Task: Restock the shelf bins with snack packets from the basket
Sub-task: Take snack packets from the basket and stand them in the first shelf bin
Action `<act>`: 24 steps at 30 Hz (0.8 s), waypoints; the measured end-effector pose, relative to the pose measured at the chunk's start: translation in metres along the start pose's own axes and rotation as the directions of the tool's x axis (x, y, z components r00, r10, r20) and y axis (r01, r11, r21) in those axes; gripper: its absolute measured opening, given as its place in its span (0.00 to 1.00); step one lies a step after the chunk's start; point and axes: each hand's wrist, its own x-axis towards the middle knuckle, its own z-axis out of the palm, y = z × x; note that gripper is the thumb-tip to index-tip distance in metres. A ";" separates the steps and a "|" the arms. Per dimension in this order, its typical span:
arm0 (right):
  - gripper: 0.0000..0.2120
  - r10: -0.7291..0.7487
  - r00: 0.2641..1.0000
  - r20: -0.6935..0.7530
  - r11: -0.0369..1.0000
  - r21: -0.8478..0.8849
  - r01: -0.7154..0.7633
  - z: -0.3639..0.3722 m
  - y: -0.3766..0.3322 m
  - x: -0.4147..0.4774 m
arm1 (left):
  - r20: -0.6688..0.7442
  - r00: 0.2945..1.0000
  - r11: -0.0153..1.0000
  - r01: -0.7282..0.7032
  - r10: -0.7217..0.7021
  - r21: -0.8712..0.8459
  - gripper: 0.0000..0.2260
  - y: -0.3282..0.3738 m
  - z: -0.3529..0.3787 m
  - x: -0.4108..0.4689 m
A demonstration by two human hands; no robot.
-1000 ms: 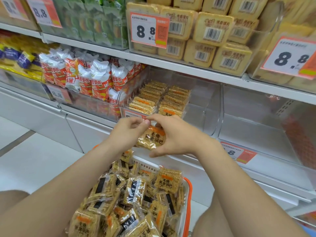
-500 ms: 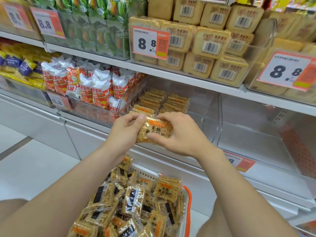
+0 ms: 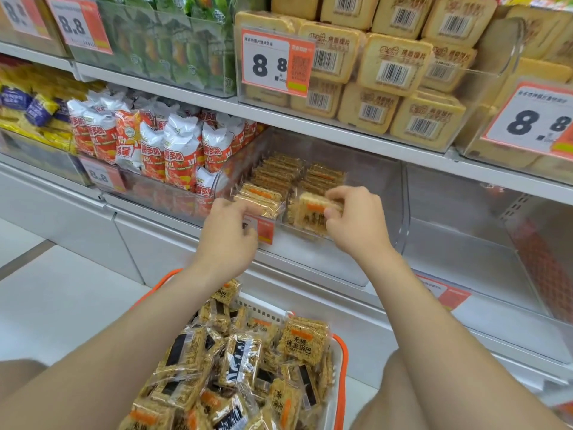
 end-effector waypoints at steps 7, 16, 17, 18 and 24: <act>0.10 0.167 0.983 0.076 0.986 0.000 -0.167 0.025 -0.004 0.017 | 0.040 0.960 0.824 -0.260 0.278 0.503 0.24 -0.002 0.012 -0.006; 0.12 0.112 0.993 0.042 0.986 -0.131 -0.105 0.038 -0.011 0.024 | 0.229 0.929 0.767 -0.368 0.289 0.526 0.26 -0.009 0.012 0.003; 0.12 0.101 0.994 0.051 0.980 -0.179 -0.091 0.038 -0.012 0.024 | 0.233 0.926 0.769 -0.375 0.295 0.518 0.27 -0.010 0.011 0.003; 0.13 0.091 0.993 0.076 0.980 -0.182 -0.076 0.038 -0.012 0.023 | 0.236 0.923 0.770 -0.383 0.303 0.511 0.27 -0.011 0.011 0.003; 0.17 0.039 0.983 0.180 0.999 -0.037 -0.033 0.032 -0.014 0.017 | 0.240 0.915 0.769 -0.402 0.323 0.497 0.29 -0.014 0.009 0.004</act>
